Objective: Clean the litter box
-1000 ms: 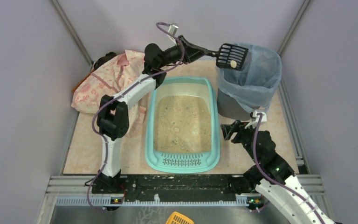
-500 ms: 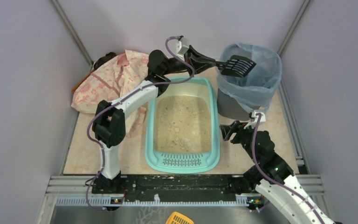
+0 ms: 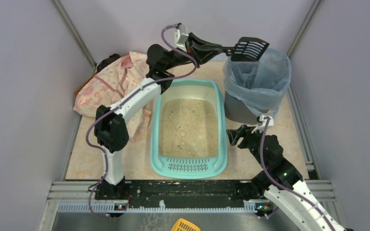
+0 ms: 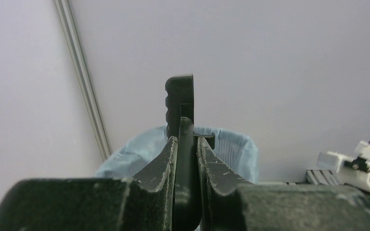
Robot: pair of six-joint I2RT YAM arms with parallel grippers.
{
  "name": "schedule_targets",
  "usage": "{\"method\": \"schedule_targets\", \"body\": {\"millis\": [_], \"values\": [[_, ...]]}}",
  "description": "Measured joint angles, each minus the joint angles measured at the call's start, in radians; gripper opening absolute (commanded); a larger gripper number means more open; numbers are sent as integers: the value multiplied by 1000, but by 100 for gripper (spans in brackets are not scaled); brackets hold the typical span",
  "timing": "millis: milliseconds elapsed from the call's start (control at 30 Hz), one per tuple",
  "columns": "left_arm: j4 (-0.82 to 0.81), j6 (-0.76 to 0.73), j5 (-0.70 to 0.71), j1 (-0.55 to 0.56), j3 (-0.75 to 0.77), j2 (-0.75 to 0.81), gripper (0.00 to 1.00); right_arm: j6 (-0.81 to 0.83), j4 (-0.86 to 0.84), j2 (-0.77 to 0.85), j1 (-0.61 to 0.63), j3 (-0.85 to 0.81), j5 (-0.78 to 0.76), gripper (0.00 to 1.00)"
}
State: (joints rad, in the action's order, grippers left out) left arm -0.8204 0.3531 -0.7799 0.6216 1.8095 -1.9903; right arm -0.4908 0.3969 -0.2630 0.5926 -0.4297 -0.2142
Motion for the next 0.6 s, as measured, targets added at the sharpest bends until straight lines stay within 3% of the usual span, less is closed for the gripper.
{"method": "schedule_targets", "body": {"millis": [133, 200, 267, 467, 600], "values": [[27, 14, 23, -8, 16, 69, 0, -4, -7, -2, 0, 10, 8, 64], [80, 5, 50, -12, -47, 156, 0, -5, -10, -6, 0, 10, 23, 65], [140, -16, 87, -15, -138, 259, 0, 2, -18, -13, 0, 10, 47, 65], [273, -72, 246, -18, -615, 706, 0, 60, -38, -62, 0, -13, 158, 65], [438, -108, 386, -18, -761, 917, 0, 99, -63, -113, 0, -51, 241, 66]]}}
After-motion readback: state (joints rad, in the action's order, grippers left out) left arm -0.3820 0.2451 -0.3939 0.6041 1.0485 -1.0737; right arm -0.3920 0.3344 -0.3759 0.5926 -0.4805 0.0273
